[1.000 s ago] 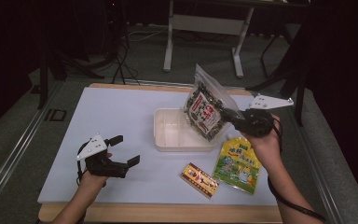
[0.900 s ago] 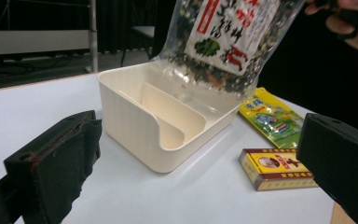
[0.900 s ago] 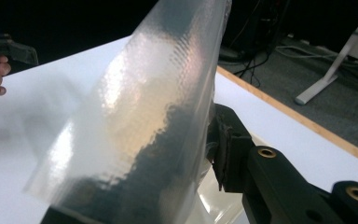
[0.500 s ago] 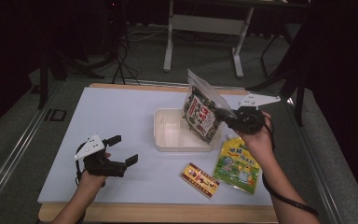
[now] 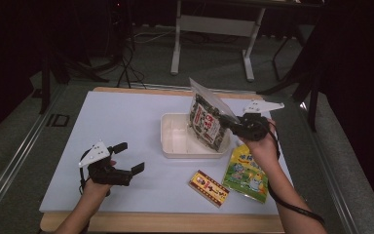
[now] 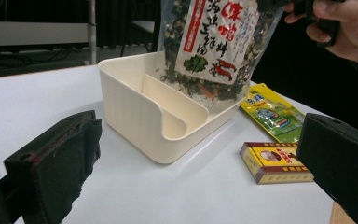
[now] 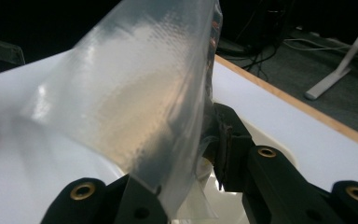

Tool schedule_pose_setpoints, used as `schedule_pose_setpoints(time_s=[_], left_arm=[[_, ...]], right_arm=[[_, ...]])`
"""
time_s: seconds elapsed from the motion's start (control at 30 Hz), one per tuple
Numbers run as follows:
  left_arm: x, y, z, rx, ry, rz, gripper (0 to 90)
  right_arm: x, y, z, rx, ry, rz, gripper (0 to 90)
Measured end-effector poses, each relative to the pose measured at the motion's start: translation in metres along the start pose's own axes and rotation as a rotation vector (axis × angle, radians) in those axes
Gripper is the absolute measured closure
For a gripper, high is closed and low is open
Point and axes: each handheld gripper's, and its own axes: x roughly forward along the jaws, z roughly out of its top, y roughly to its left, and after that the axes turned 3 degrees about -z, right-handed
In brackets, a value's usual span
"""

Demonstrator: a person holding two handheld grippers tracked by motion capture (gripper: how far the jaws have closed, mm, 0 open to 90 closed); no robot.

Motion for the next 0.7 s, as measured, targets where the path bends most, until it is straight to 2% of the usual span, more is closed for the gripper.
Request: schedule_pose_setpoints(time_s=[0.1,0.13,0.27,0.43,0.63,0.7], left_arm=[[0.0,0.001,-0.001,-0.002,0.001,-0.001,0.0],[0.0,0.001,-0.001,-0.006,0.0,-0.001,0.0],[0.001,0.002,-0.002,-0.003,0.009,0.0,0.0],[0.002,0.001,-0.002,0.008,0.019,-0.005,0.0],[0.004,0.0,-0.004,0.03,0.036,0.002,0.0],[0.004,-0.001,-0.005,0.036,0.04,0.007,0.0]], right_arm=[[0.011,-0.003,-0.012,0.021,0.038,-0.001,77.2],[0.013,-0.005,-0.019,0.041,0.026,0.016,77.2],[0.009,-0.016,-0.027,0.091,0.005,0.022,76.7],[0.01,-0.013,-0.022,0.056,0.028,0.008,76.3],[0.009,-0.012,-0.02,0.048,0.036,-0.001,74.7],[0.008,-0.009,-0.018,0.043,0.039,-0.007,70.1]])
